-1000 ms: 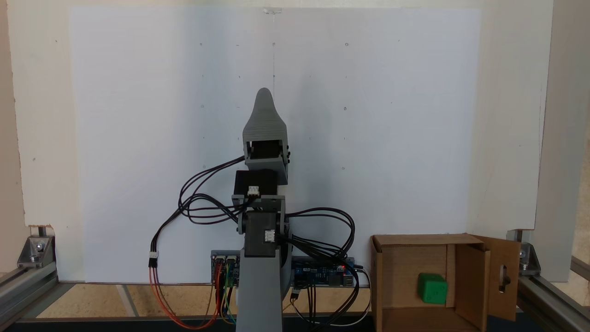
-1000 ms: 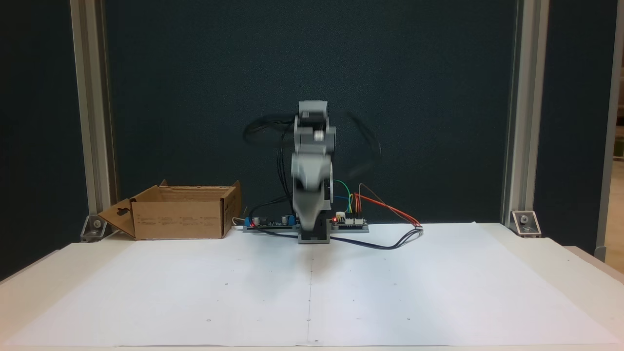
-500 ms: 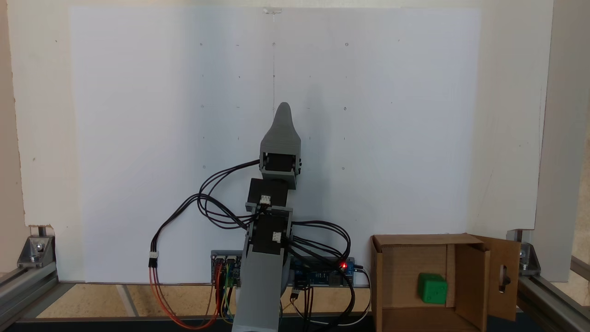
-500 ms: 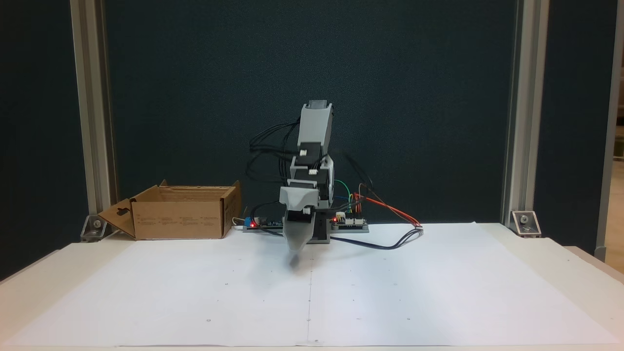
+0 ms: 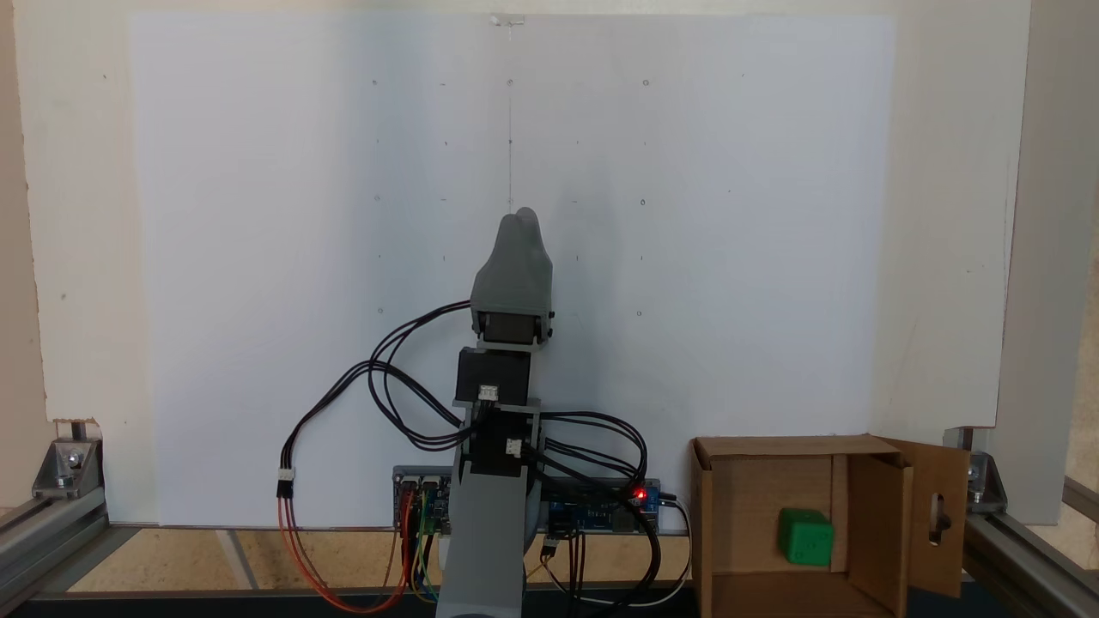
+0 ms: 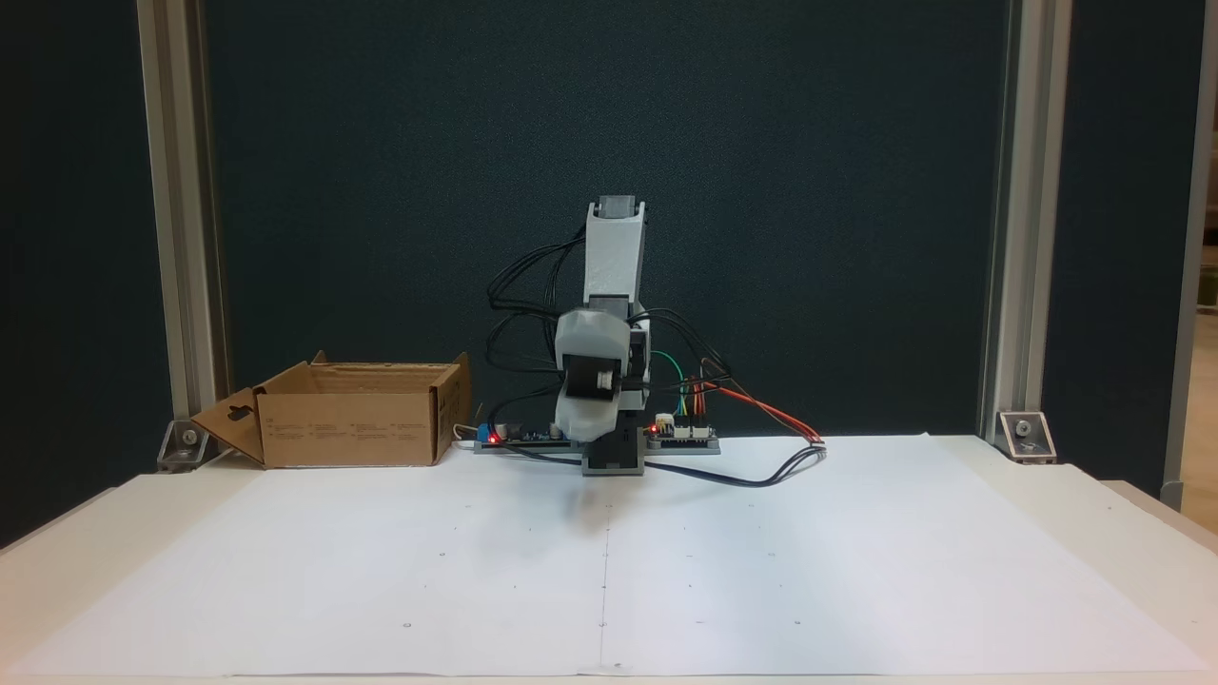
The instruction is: Grasp a green dice and put it in the bin.
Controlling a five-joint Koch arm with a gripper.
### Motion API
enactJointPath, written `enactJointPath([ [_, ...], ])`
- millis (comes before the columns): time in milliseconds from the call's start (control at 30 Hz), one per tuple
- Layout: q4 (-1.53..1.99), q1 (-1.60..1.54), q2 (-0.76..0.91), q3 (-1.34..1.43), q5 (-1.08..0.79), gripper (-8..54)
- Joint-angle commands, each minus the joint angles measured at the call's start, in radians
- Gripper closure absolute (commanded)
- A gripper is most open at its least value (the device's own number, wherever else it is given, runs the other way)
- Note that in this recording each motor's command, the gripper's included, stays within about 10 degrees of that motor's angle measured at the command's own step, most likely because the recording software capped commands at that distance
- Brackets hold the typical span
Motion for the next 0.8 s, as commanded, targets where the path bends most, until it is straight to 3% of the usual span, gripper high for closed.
enactJointPath([
  [0,-0.164,-0.002,0.112,0.009,0.025,2.2],
  [767,-0.218,-0.012,0.107,0.098,0.025,0.4],
])
